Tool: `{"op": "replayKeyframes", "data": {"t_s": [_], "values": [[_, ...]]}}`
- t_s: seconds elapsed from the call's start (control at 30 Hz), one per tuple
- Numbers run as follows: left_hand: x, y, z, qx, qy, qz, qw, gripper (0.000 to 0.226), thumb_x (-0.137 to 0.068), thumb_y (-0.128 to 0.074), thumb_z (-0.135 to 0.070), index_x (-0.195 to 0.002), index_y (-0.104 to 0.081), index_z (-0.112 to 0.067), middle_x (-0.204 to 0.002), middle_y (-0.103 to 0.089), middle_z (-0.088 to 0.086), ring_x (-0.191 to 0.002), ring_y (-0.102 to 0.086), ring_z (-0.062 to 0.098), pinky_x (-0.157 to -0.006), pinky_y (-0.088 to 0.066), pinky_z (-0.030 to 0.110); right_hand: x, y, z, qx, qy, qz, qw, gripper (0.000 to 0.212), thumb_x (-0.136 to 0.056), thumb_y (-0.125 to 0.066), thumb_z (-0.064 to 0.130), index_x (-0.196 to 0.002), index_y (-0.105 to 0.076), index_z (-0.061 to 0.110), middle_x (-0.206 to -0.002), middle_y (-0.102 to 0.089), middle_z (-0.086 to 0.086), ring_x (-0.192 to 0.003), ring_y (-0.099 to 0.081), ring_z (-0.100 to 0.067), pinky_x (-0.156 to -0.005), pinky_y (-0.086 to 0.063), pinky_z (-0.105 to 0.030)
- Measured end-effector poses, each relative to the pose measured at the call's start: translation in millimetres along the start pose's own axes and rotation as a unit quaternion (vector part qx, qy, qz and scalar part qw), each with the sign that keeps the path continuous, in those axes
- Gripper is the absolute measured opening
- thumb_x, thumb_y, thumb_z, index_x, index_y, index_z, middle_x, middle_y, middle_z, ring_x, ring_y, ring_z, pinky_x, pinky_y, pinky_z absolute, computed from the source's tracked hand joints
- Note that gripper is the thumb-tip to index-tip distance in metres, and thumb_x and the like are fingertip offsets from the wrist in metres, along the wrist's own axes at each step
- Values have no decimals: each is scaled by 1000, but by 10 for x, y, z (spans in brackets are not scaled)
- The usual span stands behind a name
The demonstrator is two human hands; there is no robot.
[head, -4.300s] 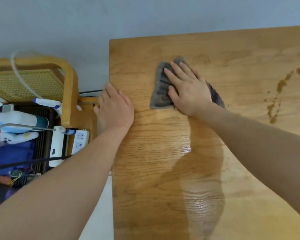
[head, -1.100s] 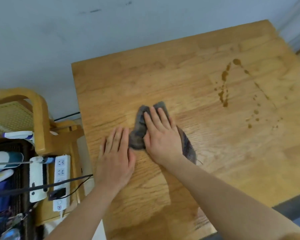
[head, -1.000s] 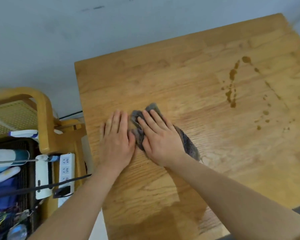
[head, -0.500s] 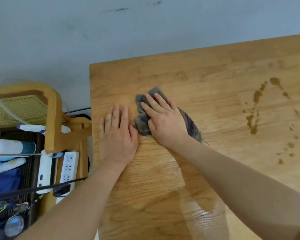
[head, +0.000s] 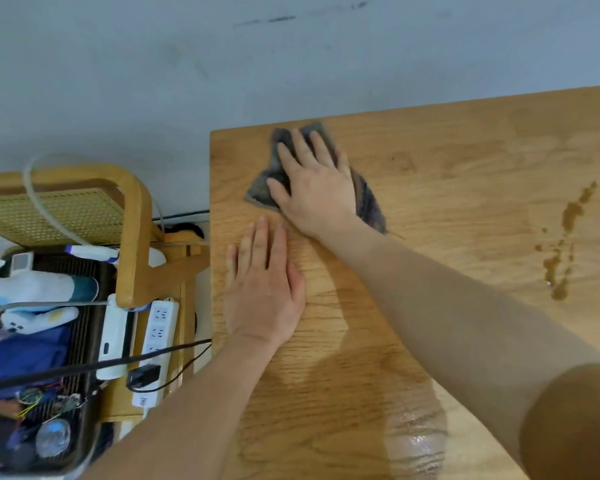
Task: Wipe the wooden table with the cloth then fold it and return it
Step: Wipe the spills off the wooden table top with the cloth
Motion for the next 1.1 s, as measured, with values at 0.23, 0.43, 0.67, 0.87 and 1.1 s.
{"op": "replayKeyframes", "data": {"t_s": [0.23,0.43,0.67,0.87,1.1], "values": [[-21,3,31,6,-10,12,1000,59,-96,-18,-39,-152,-13,-21,-160,-11,5,-147,-4,21,-119,-10,45,104,198,-798,4,-2,-59,998,52,-89,-34,29,-138,-52,20,-152,-41,-3,-142,-34,-22,-113,-28,-44],[-20,27,-9,-4,-8,19,1000,58,-96,-22,-36,-150,-15,-18,-159,-15,10,-147,-10,25,-118,-13,48,-342,45,-244,16,-13,-13,1000,60,-93,-25,36,-149,-35,16,-159,-27,-6,-147,-20,-25,-117,-17,-51],[7,41,20,-6,-26,2,1000,50,-89,-34,-32,-139,-39,-28,-149,-36,15,-140,-26,31,-116,-20,50,-34,-27,204,-3,225,74,972,53,-95,-31,30,-147,-39,30,-159,-28,8,-148,-19,-15,-118,-13,-46],[-27,53,19,-2,-21,10,1000,52,-91,-26,-37,-141,-37,-33,-155,-27,11,-144,-21,29,-116,-18,50,-63,296,-1222,6,-95,-49,994,64,-87,-22,35,-144,-44,19,-156,-34,-4,-145,-27,-24,-115,-24,-48],[-1,81,19,8,-25,15,1000,52,-90,-28,-35,-141,-37,-31,-155,-26,11,-144,-20,29,-116,-18,50,1156,42,-185,-2,-23,-9,1000,55,-91,-36,30,-144,-45,15,-155,-36,-6,-144,-29,-26,-114,-27,-51]]}}
Point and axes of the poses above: each hand's wrist, its own x-axis away from the middle knuckle, its own y-axis out of the back of the hand, z = x × y, the point moved 2 cm from there along -x, towards the middle knuckle
